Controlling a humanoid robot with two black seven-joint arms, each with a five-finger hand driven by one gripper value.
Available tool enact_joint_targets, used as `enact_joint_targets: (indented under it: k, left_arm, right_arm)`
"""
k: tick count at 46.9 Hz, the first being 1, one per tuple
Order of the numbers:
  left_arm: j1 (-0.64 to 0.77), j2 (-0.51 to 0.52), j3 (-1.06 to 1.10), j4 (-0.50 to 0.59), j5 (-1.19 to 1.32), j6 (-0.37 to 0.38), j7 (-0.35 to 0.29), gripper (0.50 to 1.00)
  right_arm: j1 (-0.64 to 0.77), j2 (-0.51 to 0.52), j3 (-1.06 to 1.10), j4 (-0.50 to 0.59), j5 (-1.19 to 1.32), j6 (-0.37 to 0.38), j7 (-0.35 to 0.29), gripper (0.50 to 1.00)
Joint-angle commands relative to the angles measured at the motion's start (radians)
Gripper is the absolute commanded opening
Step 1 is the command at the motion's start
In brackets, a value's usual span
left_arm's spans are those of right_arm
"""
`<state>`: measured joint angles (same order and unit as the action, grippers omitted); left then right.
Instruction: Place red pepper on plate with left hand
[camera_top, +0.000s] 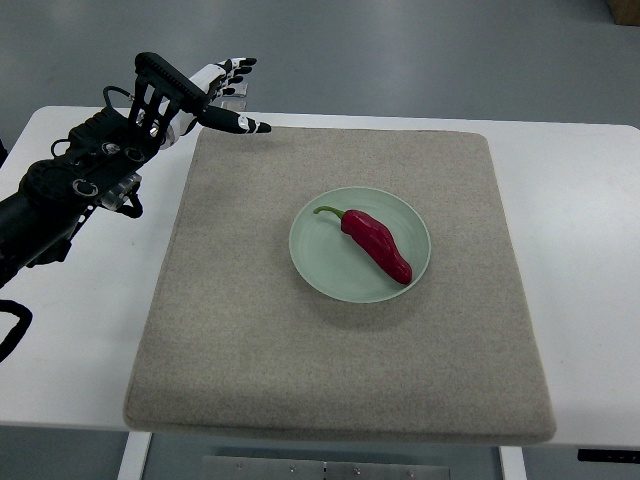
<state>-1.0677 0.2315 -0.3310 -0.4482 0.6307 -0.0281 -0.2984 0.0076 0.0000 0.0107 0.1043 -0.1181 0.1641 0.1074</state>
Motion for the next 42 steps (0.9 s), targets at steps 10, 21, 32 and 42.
enact_joint_targets:
  k: [10, 21, 32, 42]
  left_arm:
    - [-0.008, -0.014, -0.002, 0.048, -0.478, 0.002, 0.042, 0.992]
    - [-0.008, -0.031, -0.043, 0.056, -0.79, 0.017, 0.058, 0.992]
    - [0.008, -0.064, -0.071, 0.056, -0.924, -0.113, 0.041, 0.992]
    - [0.015, -0.084, -0.125, 0.065, -0.927, -0.239, 0.005, 0.992]
  right_arm:
    - [0.0, 0.0, 0.0, 0.0, 0.0, 0.0, 0.0, 0.928]
    - [0.0, 0.0, 0.0, 0.0, 0.0, 0.0, 0.0, 0.928]
    - [0.0, 0.0, 0.0, 0.0, 0.0, 0.0, 0.0, 0.928]
    - [0.0, 0.0, 0.0, 0.0, 0.0, 0.0, 0.0, 0.928]
